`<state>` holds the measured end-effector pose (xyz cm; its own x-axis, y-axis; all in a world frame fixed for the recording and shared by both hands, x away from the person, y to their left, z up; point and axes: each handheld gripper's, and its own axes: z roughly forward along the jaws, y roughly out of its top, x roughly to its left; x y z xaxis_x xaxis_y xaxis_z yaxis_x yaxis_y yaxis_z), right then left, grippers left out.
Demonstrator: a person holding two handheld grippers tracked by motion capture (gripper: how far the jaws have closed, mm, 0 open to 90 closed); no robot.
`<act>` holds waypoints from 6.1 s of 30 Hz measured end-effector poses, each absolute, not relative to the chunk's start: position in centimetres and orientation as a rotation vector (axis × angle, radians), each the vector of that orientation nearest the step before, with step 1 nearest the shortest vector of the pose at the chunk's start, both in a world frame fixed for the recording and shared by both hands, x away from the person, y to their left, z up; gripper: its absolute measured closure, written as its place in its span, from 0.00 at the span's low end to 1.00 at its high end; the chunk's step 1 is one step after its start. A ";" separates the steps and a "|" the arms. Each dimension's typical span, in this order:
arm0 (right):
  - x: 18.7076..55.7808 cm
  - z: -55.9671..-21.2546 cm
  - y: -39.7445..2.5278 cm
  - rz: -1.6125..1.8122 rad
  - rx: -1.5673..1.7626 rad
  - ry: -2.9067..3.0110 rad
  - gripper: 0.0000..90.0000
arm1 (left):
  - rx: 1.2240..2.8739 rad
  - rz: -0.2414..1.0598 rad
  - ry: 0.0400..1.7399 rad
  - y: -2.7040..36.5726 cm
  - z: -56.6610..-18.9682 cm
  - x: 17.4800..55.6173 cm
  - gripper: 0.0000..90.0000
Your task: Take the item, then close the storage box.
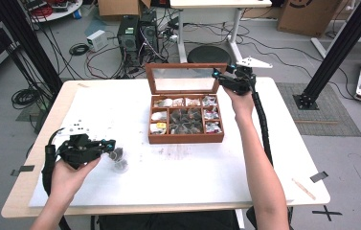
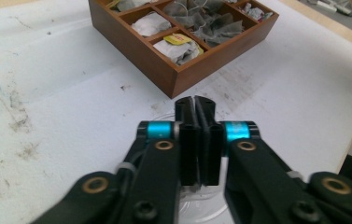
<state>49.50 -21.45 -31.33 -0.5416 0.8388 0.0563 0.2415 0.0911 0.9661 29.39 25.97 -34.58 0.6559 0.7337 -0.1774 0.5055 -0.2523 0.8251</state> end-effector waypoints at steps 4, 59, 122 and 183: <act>49.5 -31.3 -21.5 1.474 1.061 1.849 0.51 | 1.909 0.316 0.970 26.1 -34.1 29.6 0.81; 48.6 -31.4 -21.6 1.444 1.048 1.883 0.50 | 1.661 0.518 0.751 30.6 -31.4 38.6 0.35; 43.7 -32.8 -21.5 1.332 1.082 1.912 0.46 | 1.648 0.485 0.735 29.7 -31.3 35.7 0.35; 38.3 -40.2 -21.6 1.204 1.254 2.038 0.51 | 1.660 0.453 0.755 29.1 -32.6 32.4 0.35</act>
